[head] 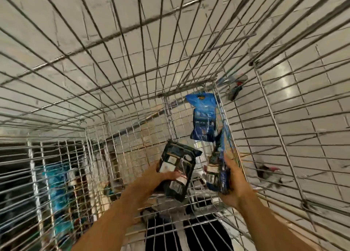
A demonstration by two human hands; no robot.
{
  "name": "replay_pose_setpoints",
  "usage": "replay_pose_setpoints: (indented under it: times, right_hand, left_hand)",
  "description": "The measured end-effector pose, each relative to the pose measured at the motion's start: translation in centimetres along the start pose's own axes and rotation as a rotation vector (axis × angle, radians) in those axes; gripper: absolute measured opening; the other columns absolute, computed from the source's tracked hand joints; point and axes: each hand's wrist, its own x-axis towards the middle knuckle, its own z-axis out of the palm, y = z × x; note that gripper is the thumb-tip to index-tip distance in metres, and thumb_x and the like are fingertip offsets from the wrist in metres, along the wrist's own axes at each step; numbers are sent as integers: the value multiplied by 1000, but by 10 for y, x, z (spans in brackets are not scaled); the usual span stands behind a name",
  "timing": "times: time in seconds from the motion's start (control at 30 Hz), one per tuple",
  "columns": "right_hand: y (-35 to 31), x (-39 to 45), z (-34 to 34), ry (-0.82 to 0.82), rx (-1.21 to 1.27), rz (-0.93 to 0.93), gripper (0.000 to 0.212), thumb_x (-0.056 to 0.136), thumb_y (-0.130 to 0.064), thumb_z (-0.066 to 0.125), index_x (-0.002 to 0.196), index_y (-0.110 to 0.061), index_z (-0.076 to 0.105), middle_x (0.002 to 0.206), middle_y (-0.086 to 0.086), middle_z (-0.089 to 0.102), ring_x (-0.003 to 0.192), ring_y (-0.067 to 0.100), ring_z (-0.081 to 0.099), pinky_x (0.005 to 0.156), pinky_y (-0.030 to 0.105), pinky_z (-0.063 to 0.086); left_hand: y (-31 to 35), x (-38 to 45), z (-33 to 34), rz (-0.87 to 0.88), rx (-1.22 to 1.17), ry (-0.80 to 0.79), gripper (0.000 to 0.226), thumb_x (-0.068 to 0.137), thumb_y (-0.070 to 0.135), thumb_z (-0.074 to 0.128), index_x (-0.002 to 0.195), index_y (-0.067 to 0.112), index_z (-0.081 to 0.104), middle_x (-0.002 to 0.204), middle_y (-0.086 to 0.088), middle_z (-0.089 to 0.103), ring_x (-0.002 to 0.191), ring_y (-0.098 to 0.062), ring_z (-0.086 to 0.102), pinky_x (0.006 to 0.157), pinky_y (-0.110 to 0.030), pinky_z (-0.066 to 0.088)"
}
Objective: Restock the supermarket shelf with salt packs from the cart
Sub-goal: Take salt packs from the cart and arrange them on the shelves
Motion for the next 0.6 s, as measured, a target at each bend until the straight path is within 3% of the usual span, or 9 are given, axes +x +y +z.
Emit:
replay_pose_setpoints:
  times: [0.1,0.13,0.2,0.3,0.37,0.43,0.5,0.6]
  right_hand:
    - [-5,-29,11,-21,8,46,35,81,-44,68,67,-12,74,56,7,66,43,21,62,47,34,55]
    - [-7,-39,17,-31,-13,54,33,78,-43,71,73,-11,74,57,7,67,42,20,61,44,33,54]
    - [-13,-62,36,-74,-79,38,39,75,-43,73,89,-7,77,78,12,75,55,25,68,52,38,59]
    - [-22,-106,72,-112,-161,-19,31,72,-40,76,84,-12,81,85,11,76,60,25,71,55,35,60]
    - [-29,-138,96,-143,-202,-40,29,73,-35,77,92,-13,80,84,10,74,62,25,70,55,35,58]
    - [-35,-169,121,-170,-265,-82,37,76,-30,75,107,-11,74,93,10,73,69,25,71,60,35,58]
    - [-40,-203,143,-171,-304,-169,43,80,-25,74,118,-7,70,108,10,72,83,27,71,68,38,59]
    - [-39,-263,167,-187,-338,-291,53,61,-36,84,111,-20,75,104,8,73,86,23,71,70,35,58]
  left_hand:
    - [7,-35,-11,9,-68,28,47,69,16,85,111,14,66,100,-10,76,90,-29,74,76,-41,61]
    - [10,-48,-15,4,-96,44,48,70,14,85,113,12,64,102,-11,76,93,-30,73,80,-45,60]
    - [19,-77,-22,-2,-173,22,54,70,10,84,119,11,60,107,-15,74,97,-35,71,82,-51,58]
    - [38,-130,-29,-10,-255,20,60,60,8,84,116,7,61,101,-18,75,84,-34,74,62,-40,60]
    - [51,-169,-32,-23,-291,25,58,53,10,87,107,3,66,95,-19,75,74,-33,74,56,-36,58]
    - [64,-209,-37,9,-283,48,59,44,14,90,98,1,70,91,-21,73,74,-34,71,65,-42,59]
    - [76,-253,-38,59,-317,74,45,51,11,86,91,0,70,79,-17,72,72,-33,68,81,-47,57]
    - [84,-315,-36,253,-384,88,14,71,2,74,82,10,73,66,2,73,64,-15,70,66,-27,56]
